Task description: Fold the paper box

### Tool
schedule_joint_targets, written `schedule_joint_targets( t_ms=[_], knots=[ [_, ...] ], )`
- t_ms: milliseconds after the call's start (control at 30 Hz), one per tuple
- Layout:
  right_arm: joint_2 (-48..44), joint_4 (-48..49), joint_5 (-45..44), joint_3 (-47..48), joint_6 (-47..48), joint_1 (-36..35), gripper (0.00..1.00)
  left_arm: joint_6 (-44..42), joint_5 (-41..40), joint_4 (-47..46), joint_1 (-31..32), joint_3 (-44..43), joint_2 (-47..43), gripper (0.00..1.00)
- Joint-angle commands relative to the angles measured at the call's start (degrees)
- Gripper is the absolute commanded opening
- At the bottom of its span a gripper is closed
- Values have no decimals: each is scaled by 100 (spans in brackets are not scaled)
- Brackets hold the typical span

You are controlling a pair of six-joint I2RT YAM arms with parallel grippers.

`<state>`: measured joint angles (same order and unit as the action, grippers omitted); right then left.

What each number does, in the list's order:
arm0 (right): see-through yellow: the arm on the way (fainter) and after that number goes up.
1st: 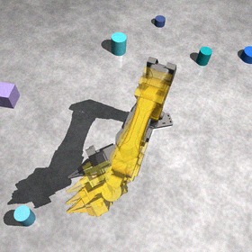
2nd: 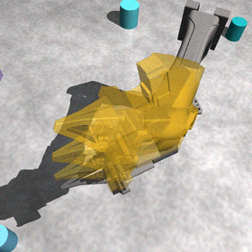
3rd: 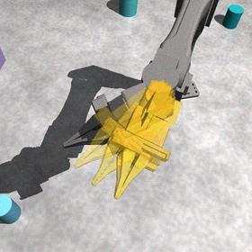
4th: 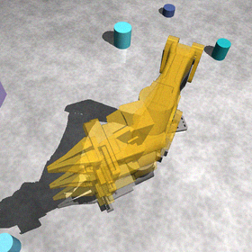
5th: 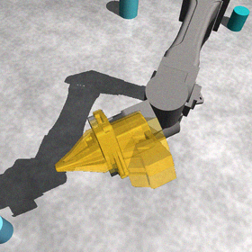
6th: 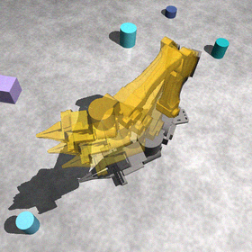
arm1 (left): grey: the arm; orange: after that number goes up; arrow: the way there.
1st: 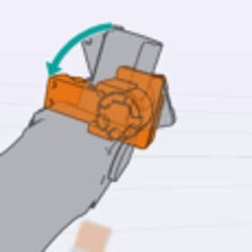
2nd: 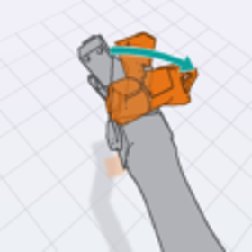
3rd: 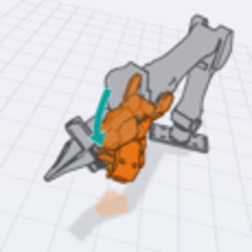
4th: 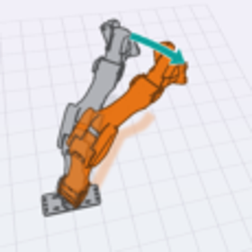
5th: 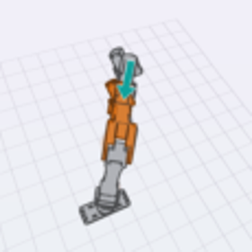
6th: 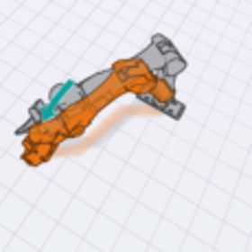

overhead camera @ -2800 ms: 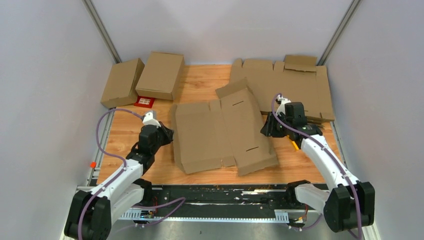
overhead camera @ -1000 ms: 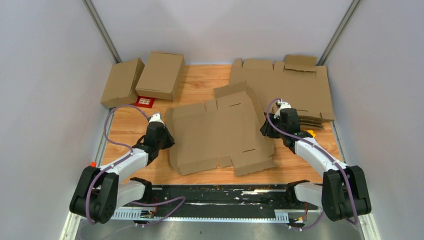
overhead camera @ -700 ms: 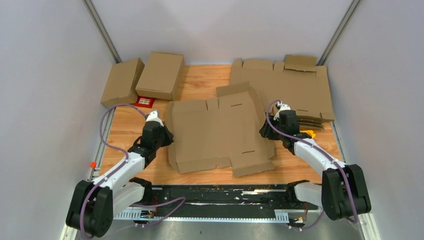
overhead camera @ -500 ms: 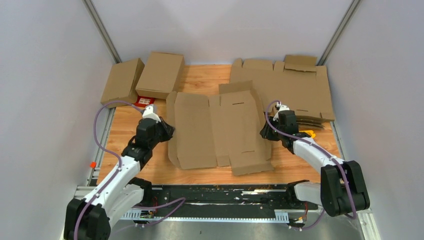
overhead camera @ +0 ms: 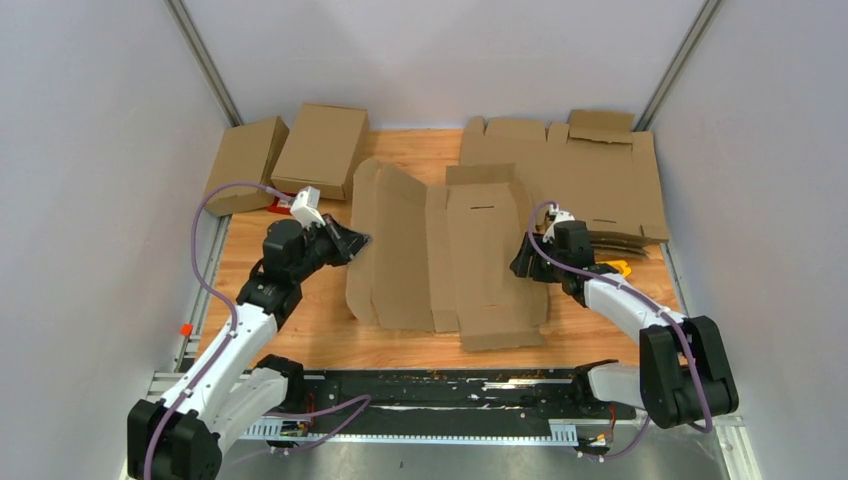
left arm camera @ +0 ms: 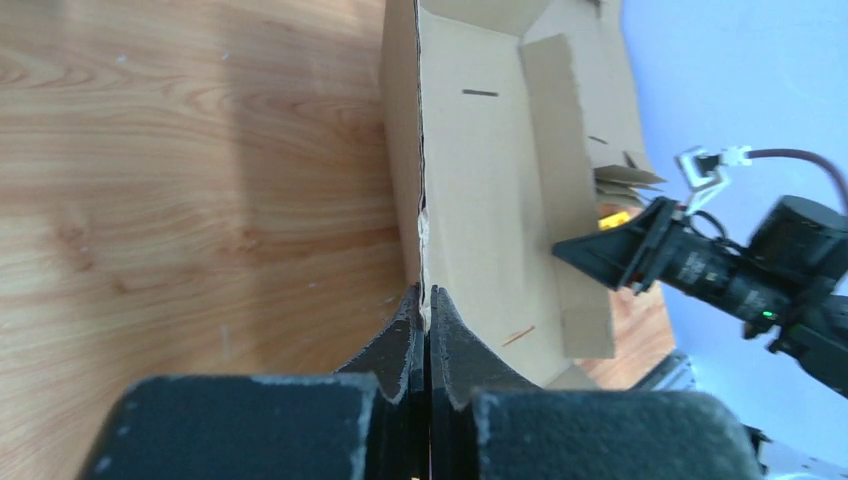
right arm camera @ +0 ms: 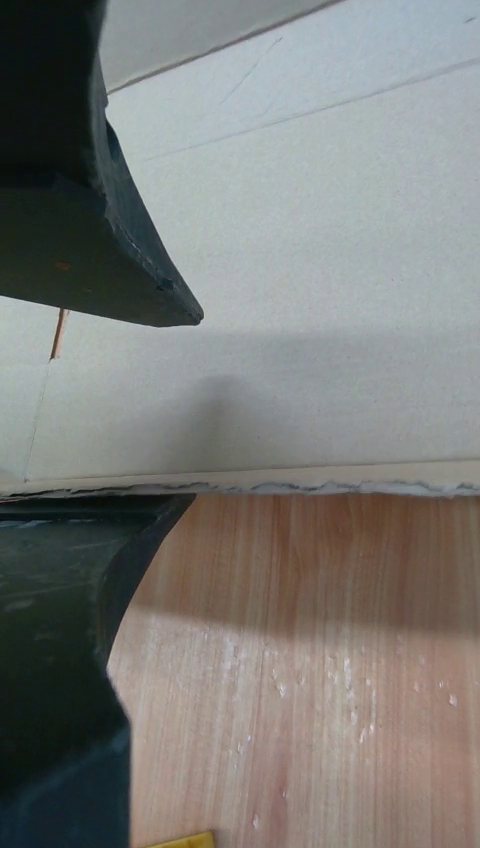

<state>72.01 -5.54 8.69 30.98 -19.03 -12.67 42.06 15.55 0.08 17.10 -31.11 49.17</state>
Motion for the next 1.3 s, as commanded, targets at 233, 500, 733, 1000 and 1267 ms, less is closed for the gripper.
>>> schedule_joint_targets(
  t_ms=[233, 500, 733, 1000, 1267],
  knots=[
    [-13, 121, -109, 168, -47, -61, 62, 169, 732, -220, 12, -460, -100, 0],
    [-290, -396, -1103, 351, -152, -56, 61, 21, 717, -88, 12, -501, -277, 0],
    [-1031, -443, -1228, 145, -157, -63, 28, -116, 477, 271, 12, -599, -497, 0],
    [-1369, -130, -561, 286, -140, -58, 0, -155, 577, 310, 12, -993, -530, 0],
    [-1521, 2083, -618, -135, -637, -96, 0, -471, 657, 29, 14, -1775, -464, 0]
  ],
)
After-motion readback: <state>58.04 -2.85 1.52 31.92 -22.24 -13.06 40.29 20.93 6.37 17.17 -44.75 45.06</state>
